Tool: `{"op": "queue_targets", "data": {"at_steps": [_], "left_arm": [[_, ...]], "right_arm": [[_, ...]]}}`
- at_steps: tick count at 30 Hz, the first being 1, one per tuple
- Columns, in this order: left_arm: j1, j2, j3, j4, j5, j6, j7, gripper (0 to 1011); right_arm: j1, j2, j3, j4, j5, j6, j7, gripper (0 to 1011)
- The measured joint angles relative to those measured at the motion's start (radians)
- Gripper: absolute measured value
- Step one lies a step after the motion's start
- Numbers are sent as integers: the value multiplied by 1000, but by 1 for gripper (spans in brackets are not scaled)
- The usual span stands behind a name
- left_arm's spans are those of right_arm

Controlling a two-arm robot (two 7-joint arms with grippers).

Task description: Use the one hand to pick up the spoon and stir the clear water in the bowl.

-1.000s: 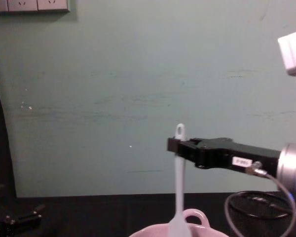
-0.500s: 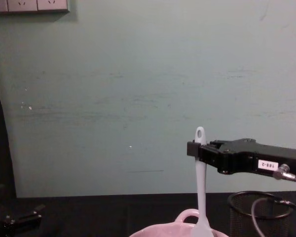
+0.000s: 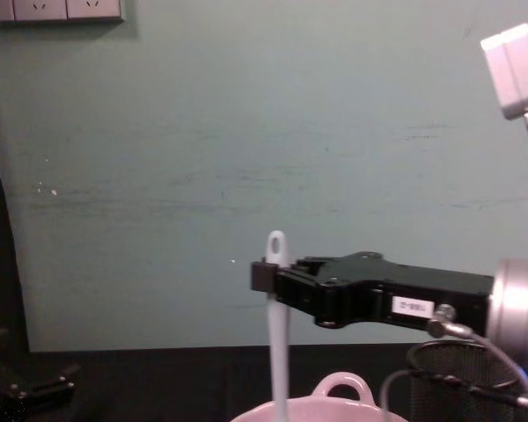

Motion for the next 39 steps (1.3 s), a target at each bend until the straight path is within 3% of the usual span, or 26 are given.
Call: {"op": "queue_targets", "data": {"at_steps": [6, 16, 24, 31, 39], "left_arm": [[0, 0, 0, 0, 0, 0, 0, 1005], [0, 0, 0, 0, 0, 0, 0, 1005], [0, 0, 0, 0, 0, 0, 0, 1005], [0, 0, 0, 0, 0, 0, 0, 1005], [0, 0, 0, 0, 0, 0, 0, 1005]], "right_arm": [[28, -36, -14, 50, 16, -20, 11, 114], [45, -74, 20, 154, 46, -57, -21, 114], [43, -54, 59, 165, 29, -64, -60, 114], [18, -20, 85, 122, 5, -53, -83, 114], [-18, 8, 85, 54, -10, -31, -82, 114]]}}
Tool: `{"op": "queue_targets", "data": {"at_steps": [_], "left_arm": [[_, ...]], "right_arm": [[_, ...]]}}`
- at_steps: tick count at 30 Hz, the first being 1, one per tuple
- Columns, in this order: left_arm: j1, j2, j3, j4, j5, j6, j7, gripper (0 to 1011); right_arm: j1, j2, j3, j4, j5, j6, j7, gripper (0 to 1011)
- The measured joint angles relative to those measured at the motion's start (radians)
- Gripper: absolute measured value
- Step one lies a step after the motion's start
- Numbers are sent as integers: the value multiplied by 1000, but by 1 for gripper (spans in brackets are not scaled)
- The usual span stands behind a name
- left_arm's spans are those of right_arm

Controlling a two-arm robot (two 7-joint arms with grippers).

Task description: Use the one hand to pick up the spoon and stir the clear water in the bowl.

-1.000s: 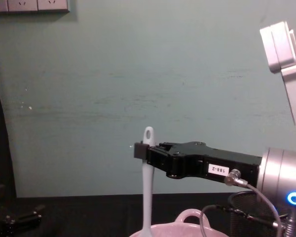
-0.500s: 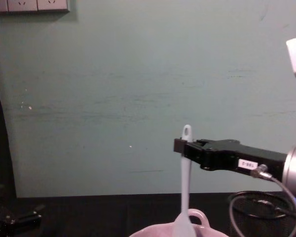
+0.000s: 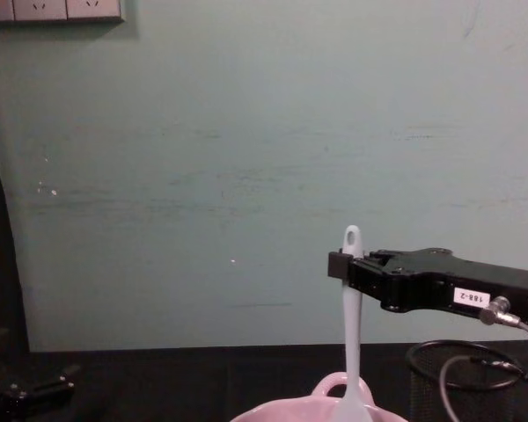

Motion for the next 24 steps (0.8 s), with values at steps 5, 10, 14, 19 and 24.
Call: {"op": "queue_targets", "data": {"at_steps": [5, 10, 14, 19, 24], "left_arm": [[0, 0, 0, 0, 0, 0, 0, 1005], [0, 0, 0, 0, 0, 0, 0, 1005], [0, 0, 0, 0, 0, 0, 0, 1005], [0, 0, 0, 0, 0, 0, 0, 1005], [0, 0, 0, 0, 0, 0, 0, 1005]], "right_arm": [[-21, 4, -15, -43, -4, 10, 12, 114], [-24, -10, -36, -57, -3, 13, 27, 114], [-15, -28, -54, -54, 1, 12, 41, 114], [8, -58, -72, -21, 9, 0, 52, 114], [40, -88, -75, 35, 22, -17, 60, 114]]}}
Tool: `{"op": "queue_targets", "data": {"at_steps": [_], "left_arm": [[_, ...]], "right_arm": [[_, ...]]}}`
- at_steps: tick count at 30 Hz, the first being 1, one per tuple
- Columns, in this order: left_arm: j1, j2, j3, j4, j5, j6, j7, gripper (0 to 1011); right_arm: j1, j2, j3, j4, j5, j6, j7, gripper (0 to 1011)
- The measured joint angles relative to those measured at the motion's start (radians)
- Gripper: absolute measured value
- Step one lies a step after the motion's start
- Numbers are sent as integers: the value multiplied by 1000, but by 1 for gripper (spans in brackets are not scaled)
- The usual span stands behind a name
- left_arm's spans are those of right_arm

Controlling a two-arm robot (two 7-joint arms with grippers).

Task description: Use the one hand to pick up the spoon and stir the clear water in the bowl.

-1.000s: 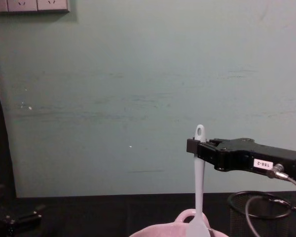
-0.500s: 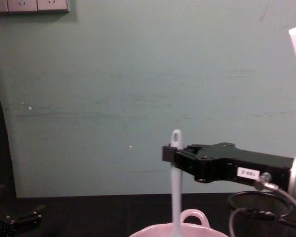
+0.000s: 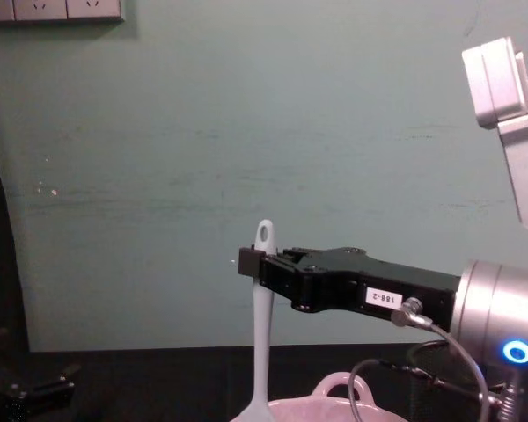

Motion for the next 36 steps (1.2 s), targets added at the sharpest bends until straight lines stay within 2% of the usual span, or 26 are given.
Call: {"op": "queue_targets", "data": {"at_steps": [6, 9, 17, 22, 29, 33, 36], "left_arm": [[0, 0, 0, 0, 0, 0, 0, 1005], [0, 0, 0, 0, 0, 0, 0, 1005], [0, 0, 0, 0, 0, 0, 0, 1005], [0, 0, 0, 0, 0, 0, 0, 1005], [0, 0, 0, 0, 0, 0, 0, 1005], [0, 0, 0, 0, 0, 0, 0, 1005], [0, 0, 0, 0, 0, 0, 0, 1005]], "right_arm": [[31, -15, 15, 69, 6, -12, -3, 114], [31, -11, 28, 80, 8, -15, -14, 114], [-6, 38, 78, 40, 10, -15, -49, 114], [-27, 66, 93, 4, 8, -2, -54, 114], [-50, 101, 81, -60, -7, 28, -45, 114], [-55, 108, 56, -91, -22, 41, -32, 114], [-53, 103, 25, -105, -31, 48, -13, 114]]}}
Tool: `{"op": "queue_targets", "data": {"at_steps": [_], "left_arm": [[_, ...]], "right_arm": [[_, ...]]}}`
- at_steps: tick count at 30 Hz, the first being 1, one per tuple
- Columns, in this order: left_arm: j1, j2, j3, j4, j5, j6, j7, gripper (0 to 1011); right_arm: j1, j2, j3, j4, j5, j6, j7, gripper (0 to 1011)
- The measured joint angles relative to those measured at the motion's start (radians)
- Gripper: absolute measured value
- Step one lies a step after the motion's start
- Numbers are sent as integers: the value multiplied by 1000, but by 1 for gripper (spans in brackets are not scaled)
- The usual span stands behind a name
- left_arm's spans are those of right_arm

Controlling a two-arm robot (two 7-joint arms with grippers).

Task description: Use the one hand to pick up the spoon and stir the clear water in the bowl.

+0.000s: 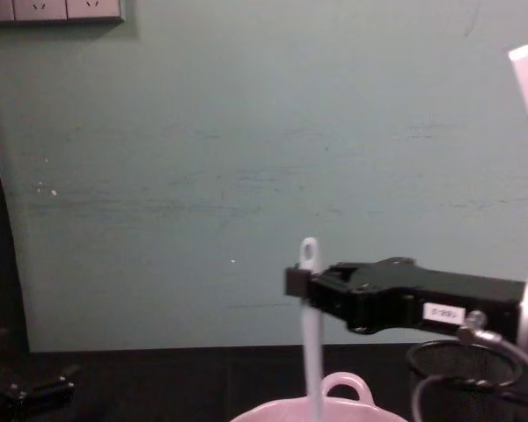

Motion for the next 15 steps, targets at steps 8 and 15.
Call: {"op": "queue_targets", "data": {"at_steps": [8, 15], "left_arm": [[0, 0, 0, 0, 0, 0, 0, 1005], [0, 0, 0, 0, 0, 0, 0, 1005]], "right_arm": [[29, -42, -43, 21, 1, -9, 27, 114], [65, -79, -50, 78, 7, -36, 28, 114]]}}
